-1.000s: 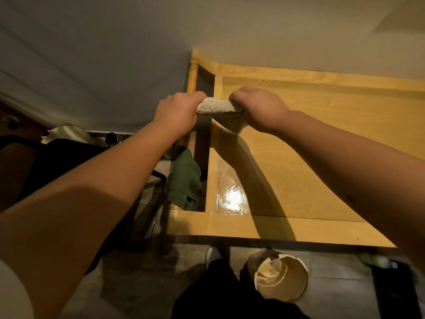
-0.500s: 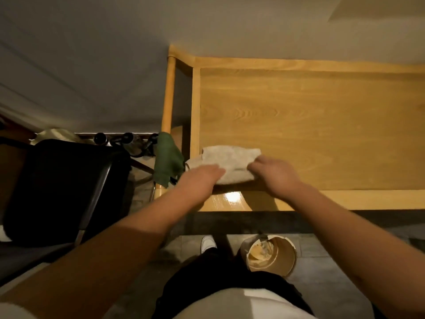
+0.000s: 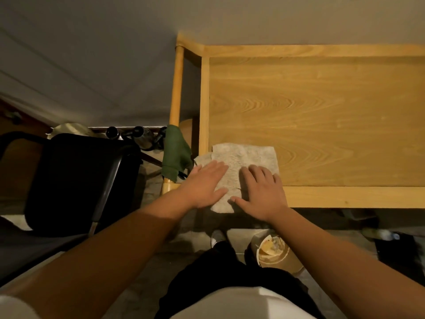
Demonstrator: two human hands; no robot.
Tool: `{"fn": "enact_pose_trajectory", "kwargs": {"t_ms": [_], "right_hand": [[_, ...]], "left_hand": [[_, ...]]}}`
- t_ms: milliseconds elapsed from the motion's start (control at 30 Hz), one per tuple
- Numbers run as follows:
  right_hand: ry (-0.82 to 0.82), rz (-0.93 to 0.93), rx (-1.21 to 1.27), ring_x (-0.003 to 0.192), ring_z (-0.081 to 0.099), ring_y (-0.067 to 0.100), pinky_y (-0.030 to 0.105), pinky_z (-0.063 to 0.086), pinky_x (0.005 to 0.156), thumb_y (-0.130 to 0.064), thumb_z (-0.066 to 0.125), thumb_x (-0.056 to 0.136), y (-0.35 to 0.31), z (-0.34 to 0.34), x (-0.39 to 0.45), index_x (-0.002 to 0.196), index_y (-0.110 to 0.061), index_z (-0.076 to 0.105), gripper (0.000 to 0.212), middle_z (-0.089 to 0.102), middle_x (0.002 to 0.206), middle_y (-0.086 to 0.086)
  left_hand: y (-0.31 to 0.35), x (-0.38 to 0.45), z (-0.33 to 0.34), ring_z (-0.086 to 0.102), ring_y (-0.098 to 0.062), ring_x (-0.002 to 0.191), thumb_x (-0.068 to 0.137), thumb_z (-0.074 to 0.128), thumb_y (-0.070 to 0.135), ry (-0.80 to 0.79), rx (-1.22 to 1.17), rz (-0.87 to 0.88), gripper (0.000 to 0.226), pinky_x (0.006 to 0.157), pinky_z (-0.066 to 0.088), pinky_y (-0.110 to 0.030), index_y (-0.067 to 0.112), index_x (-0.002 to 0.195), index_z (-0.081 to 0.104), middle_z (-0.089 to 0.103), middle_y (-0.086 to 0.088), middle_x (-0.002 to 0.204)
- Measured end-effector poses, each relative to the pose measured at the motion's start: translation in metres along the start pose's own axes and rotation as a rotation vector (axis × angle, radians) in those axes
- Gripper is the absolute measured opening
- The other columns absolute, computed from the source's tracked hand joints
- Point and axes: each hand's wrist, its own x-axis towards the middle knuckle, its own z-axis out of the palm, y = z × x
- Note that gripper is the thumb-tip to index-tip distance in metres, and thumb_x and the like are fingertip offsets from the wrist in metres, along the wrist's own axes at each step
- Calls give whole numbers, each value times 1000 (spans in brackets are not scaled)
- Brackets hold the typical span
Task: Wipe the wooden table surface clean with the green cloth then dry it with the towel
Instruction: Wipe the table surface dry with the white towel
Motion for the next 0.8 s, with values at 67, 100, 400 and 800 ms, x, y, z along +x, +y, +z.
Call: {"fn": "enact_pose_trajectory", "kwargs": {"t_ms": [67,100,400,800], "right_hand": [[-32,19,49,150,2,37,67,13,111,-90,24,76,-16,10,12,155,-35,-1,99,4,166,5],[-50,27,65,150,-8,38,70,6,110,-93,22,74,-23,15,18,154,-39,-9,101,-7,167,3],[-40,135,25,148,-21,40,75,-9,105,-96,10,75,-45,43,45,153,-45,-13,96,-21,162,-1],[17,198,59,148,-23,37,74,-14,104,-94,5,76,-35,8,160,151,-49,-14,89,-23,161,-5]], "left_hand": [[-13,16,-24,15,-22,156,100,50,49,119,-2,-33,72,125,14,-54,20,160,22,23,-6,169],[-22,26,-36,14,-24,157,99,51,49,164,13,-60,72,124,15,-55,19,159,23,22,-7,169],[-119,123,-109,-9,-36,157,102,40,58,203,186,-416,76,123,10,-59,23,163,11,-9,-11,171],[-131,137,-102,-8,-43,156,97,19,67,279,167,-400,86,125,11,-54,10,162,13,-4,-18,171]]}}
